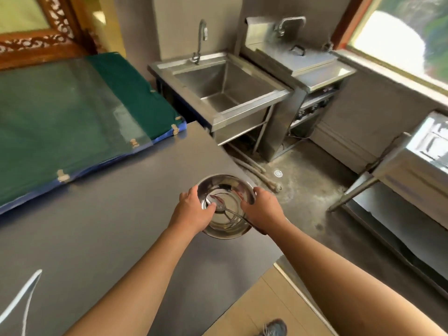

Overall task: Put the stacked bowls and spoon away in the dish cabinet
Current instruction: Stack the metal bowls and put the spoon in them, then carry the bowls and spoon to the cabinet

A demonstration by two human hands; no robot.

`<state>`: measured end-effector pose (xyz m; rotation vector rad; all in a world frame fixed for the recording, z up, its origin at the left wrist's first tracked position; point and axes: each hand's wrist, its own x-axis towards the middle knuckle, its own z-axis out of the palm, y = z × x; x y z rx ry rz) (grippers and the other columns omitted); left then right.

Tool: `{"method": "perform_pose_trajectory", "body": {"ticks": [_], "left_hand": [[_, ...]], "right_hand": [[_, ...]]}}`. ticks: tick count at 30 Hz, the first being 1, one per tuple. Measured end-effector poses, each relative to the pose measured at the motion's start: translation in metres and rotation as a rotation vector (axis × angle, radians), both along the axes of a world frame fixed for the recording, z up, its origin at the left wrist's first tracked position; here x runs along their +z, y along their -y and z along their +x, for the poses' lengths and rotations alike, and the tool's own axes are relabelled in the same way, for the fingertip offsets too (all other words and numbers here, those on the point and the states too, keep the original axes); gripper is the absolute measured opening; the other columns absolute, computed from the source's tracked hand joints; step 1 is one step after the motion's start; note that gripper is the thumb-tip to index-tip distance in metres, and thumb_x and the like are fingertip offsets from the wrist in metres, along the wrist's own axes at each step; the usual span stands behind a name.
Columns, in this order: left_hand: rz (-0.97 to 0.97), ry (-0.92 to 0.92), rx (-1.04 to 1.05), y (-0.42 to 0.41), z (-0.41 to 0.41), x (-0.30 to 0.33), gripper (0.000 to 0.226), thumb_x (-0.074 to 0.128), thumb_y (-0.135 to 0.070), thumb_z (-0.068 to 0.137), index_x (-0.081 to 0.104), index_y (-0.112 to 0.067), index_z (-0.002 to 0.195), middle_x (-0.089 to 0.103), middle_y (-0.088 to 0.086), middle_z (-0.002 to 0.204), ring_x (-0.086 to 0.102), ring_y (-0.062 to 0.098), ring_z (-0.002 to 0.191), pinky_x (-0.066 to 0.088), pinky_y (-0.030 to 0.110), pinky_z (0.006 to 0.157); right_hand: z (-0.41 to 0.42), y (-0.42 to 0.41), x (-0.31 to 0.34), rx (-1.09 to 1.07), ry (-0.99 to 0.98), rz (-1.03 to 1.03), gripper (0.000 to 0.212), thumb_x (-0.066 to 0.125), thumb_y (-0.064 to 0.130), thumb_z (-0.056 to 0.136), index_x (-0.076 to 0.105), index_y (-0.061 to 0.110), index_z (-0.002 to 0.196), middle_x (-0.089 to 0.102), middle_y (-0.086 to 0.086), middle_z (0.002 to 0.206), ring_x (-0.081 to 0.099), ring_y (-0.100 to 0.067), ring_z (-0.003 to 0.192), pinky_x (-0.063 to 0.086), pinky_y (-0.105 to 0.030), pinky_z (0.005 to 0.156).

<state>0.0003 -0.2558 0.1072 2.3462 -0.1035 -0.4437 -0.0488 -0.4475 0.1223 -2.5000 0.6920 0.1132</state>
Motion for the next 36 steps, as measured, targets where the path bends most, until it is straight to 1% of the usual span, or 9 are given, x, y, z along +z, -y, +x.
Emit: {"method": "perform_pose_trajectory", "body": {"ticks": [6,9,11,12,18,23,30,32,36], "left_hand": [[-0.049,0.024,-0.168,0.097,-0.013,0.028,0.065,0.065,-0.045,0.085,0.046,-0.019,0.142,0.053,0.011,0.132,0.053,0.028,0.117,0.039,0.031,0.094],[-0.069,0.031,-0.229,0.155,-0.028,0.041,0.058,0.061,-0.041,0.089,0.047,-0.018,0.141,0.054,0.012,0.132,0.053,0.029,0.118,0.04,0.034,0.096],[-0.063,0.049,-0.301,0.214,-0.048,0.05,0.054,0.06,-0.037,0.09,0.048,-0.018,0.139,0.055,0.012,0.131,0.053,0.029,0.118,0.04,0.035,0.099],[-0.061,0.042,-0.31,0.224,-0.051,0.052,0.052,0.059,-0.036,0.09,0.049,-0.018,0.138,0.055,0.012,0.13,0.053,0.029,0.118,0.04,0.035,0.099],[-0.082,0.074,-0.458,0.36,-0.101,0.072,0.039,0.06,-0.029,0.092,0.058,-0.017,0.129,0.06,0.011,0.125,0.054,0.028,0.117,0.038,0.032,0.097],[-0.077,0.099,-0.617,0.478,-0.153,0.085,0.041,0.06,-0.032,0.092,0.058,-0.017,0.13,0.062,0.01,0.123,0.056,0.027,0.116,0.041,0.033,0.099],[-0.118,0.104,-0.918,0.632,-0.24,0.096,0.037,0.061,-0.032,0.092,0.061,-0.019,0.127,0.064,0.007,0.12,0.057,0.023,0.113,0.039,0.025,0.089],[-0.128,0.092,-0.959,0.655,-0.251,0.098,0.039,0.062,-0.033,0.092,0.06,-0.019,0.128,0.064,0.006,0.122,0.058,0.021,0.112,0.037,0.022,0.086],[-0.127,0.097,-1.136,0.735,-0.291,0.094,0.044,0.061,-0.04,0.091,0.059,-0.021,0.13,0.066,0.003,0.123,0.059,0.02,0.112,0.041,0.027,0.09]], "right_hand": [[-0.048,0.093,0.026,-0.151,0.06,0.018,0.033,0.064,0.039,0.086,0.065,0.016,0.11,0.069,-0.003,0.098,0.066,-0.023,0.087,0.058,-0.04,0.08],[-0.078,0.146,0.037,-0.227,0.092,0.022,0.028,0.065,0.039,0.085,0.068,0.019,0.105,0.068,0.003,0.088,0.065,-0.018,0.08,0.054,-0.032,0.071],[-0.111,0.199,0.042,-0.315,0.09,0.033,0.026,0.065,0.04,0.085,0.068,0.019,0.1,0.069,0.002,0.088,0.064,-0.019,0.08,0.049,-0.031,0.068],[-0.116,0.208,0.043,-0.32,0.086,0.036,0.026,0.065,0.04,0.085,0.068,0.019,0.099,0.069,0.002,0.089,0.064,-0.02,0.08,0.049,-0.031,0.067],[-0.193,0.322,0.057,-0.476,0.117,0.034,0.032,0.064,0.043,0.087,0.067,0.018,0.106,0.069,-0.001,0.099,0.064,-0.021,0.091,0.052,-0.033,0.079],[-0.273,0.411,0.072,-0.637,0.154,0.031,0.031,0.064,0.042,0.088,0.068,0.016,0.104,0.068,-0.002,0.099,0.062,-0.021,0.093,0.044,-0.028,0.075],[-0.387,0.51,0.085,-0.944,0.178,0.05,0.026,0.066,0.04,0.086,0.068,0.019,0.101,0.067,0.001,0.095,0.062,-0.019,0.088,0.044,-0.028,0.071],[-0.403,0.523,0.088,-0.986,0.174,0.042,0.026,0.066,0.04,0.085,0.068,0.019,0.1,0.068,0.001,0.094,0.063,-0.019,0.087,0.046,-0.029,0.071],[-0.452,0.564,0.089,-1.159,0.16,0.021,0.027,0.065,0.041,0.085,0.068,0.019,0.101,0.069,0.001,0.096,0.064,-0.019,0.09,0.047,-0.03,0.073]]}}
